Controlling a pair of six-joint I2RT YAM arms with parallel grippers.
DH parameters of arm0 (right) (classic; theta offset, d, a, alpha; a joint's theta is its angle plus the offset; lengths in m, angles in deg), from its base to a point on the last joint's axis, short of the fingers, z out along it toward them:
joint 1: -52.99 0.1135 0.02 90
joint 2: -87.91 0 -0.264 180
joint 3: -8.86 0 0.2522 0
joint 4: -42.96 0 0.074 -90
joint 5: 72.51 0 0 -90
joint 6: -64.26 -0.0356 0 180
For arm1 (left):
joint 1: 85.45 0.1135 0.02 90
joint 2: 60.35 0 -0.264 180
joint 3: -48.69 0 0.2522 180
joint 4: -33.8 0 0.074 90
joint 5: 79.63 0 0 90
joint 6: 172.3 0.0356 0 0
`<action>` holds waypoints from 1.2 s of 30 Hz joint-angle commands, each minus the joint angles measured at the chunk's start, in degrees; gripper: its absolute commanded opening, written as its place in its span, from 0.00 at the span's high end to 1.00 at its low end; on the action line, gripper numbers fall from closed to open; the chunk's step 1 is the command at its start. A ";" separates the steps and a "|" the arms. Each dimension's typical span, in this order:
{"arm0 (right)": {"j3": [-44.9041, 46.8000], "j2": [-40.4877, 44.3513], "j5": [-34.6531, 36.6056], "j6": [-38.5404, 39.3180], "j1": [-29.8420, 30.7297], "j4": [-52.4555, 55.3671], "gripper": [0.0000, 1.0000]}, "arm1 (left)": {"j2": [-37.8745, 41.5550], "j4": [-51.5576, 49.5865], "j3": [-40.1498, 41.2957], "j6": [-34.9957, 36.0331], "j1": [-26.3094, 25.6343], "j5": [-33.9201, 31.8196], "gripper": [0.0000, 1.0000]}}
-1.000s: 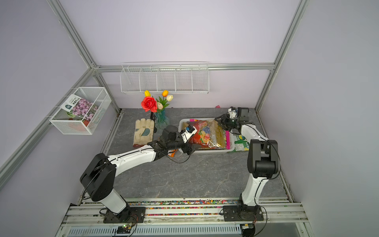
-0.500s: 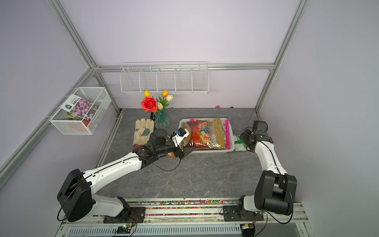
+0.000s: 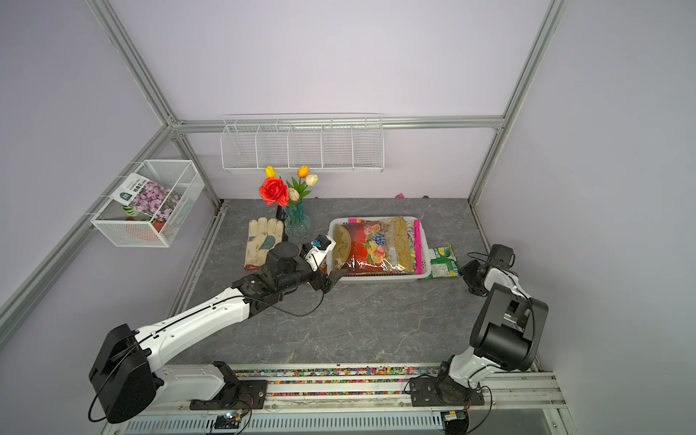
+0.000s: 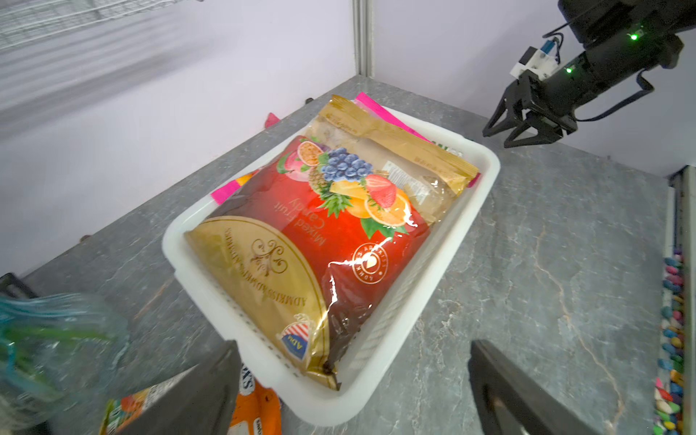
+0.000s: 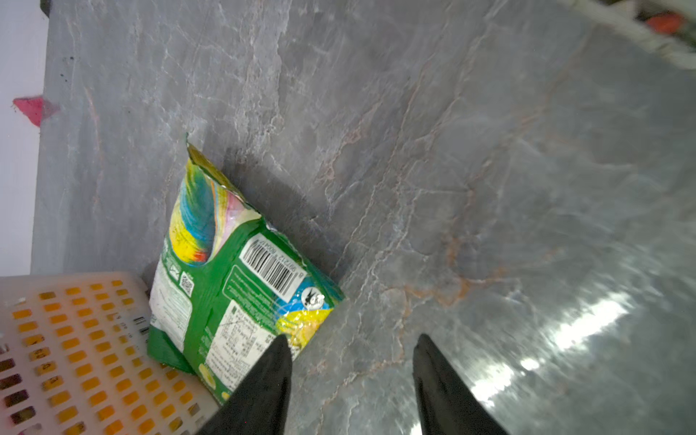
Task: Put the candies in the basket
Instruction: Pick up the candy at the center of the board.
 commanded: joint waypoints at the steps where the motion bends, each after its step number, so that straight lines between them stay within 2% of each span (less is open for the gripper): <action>1: -0.74 -3.96 -10.41 1.96 -1.50 -4.38 0.50 | 1.06 -1.27 1.10 -1.81 -0.10 -5.38 0.02; 4: -2.59 -7.47 -13.57 3.39 -1.60 -3.84 0.57 | 1.27 -1.37 1.33 -2.18 -0.13 -4.75 0.02; 7: -2.65 -8.17 -14.14 4.18 -1.58 -4.63 0.68 | 1.20 -1.53 1.37 -2.57 -0.11 -4.20 0.02; 9: -2.94 -8.55 -13.75 4.48 -1.72 -4.73 0.71 | 1.06 -1.63 1.34 -2.71 -0.10 -4.05 0.02; 15: -1.53 -8.82 -14.51 2.58 -2.42 -9.77 0.72 | 0.72 -1.63 1.21 -3.16 -0.10 -3.55 0.02; 20: 1.91 -9.40 -17.90 -3.32 -3.13 -21.57 0.65 | -0.11 -1.72 1.00 -3.64 -0.14 -3.22 0.02; 30: -0.68 -14.49 -17.28 -5.74 -3.31 -23.64 0.63 | -1.38 -1.94 0.75 -3.44 -0.12 -4.36 0.02; 36: -2.85 -17.06 -14.34 -5.54 -3.31 -22.63 0.55 | -2.27 -1.91 0.48 -3.43 -0.10 -4.58 0.02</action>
